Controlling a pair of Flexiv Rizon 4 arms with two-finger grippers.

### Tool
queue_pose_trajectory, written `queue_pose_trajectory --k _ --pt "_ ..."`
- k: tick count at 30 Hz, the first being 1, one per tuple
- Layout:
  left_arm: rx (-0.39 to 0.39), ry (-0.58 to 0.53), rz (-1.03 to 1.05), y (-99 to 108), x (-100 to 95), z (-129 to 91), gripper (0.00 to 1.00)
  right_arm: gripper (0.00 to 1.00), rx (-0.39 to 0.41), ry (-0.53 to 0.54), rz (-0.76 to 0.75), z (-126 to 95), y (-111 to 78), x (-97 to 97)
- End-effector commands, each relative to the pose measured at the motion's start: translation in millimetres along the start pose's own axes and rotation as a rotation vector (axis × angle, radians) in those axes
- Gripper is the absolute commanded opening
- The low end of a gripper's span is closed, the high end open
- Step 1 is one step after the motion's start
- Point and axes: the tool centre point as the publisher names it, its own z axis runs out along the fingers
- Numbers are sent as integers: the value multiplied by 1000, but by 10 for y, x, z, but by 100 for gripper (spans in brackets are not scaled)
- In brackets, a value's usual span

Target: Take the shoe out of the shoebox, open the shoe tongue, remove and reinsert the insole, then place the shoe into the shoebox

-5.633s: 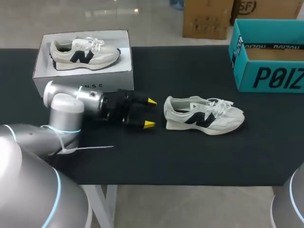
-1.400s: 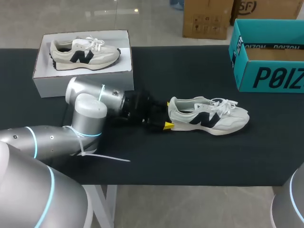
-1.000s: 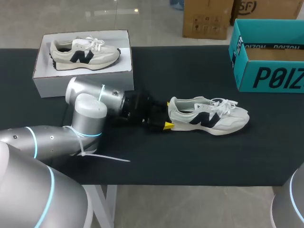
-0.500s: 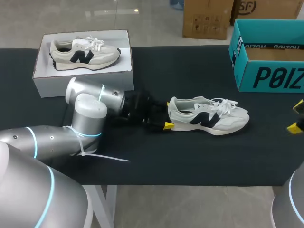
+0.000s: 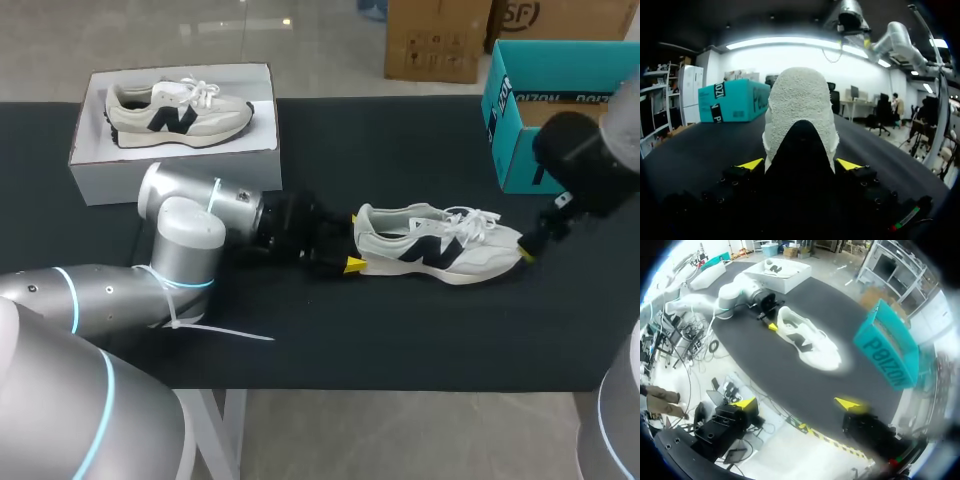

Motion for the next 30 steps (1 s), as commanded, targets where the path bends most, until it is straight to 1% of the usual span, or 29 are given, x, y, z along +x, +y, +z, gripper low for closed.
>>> queue_pose_trajectory --k 1,8,9,11,14,16,20,22,26,27,28,29,30 --pt "-4 2 0 21 -1 21 0 100 145 -156 22 -9 117 61" --pt "-4 2 0 21 -1 21 0 100 145 -156 22 -9 117 61" --pt "-4 2 0 21 -1 21 0 100 148 -145 63 18 54 77" --pt "-4 2 0 21 -1 21 0 100 134 -114 160 49 -12 119" --pt "-4 2 0 21 -1 21 0 100 91 -82 290 65 -30 124" --pt "-4 2 0 21 -1 21 0 100 66 -78 379 65 -15 106" --pt "-4 2 0 21 -1 21 0 100 2 -108 520 36 60 106" --pt "-4 2 0 21 -1 21 0 100 -10 -137 561 41 99 126" --pt "-4 2 0 21 -1 21 0 100 12 -204 613 121 251 222" --pt "-4 2 0 21 -1 21 0 100 13 -229 638 172 320 246" --pt "-4 2 0 21 -1 21 0 100 4 -228 647 202 362 277" --pt "-4 2 0 21 -1 21 0 100 -16 -204 641 246 424 326" --pt "-4 2 0 21 -1 21 0 100 -16 -204 641 246 424 326"
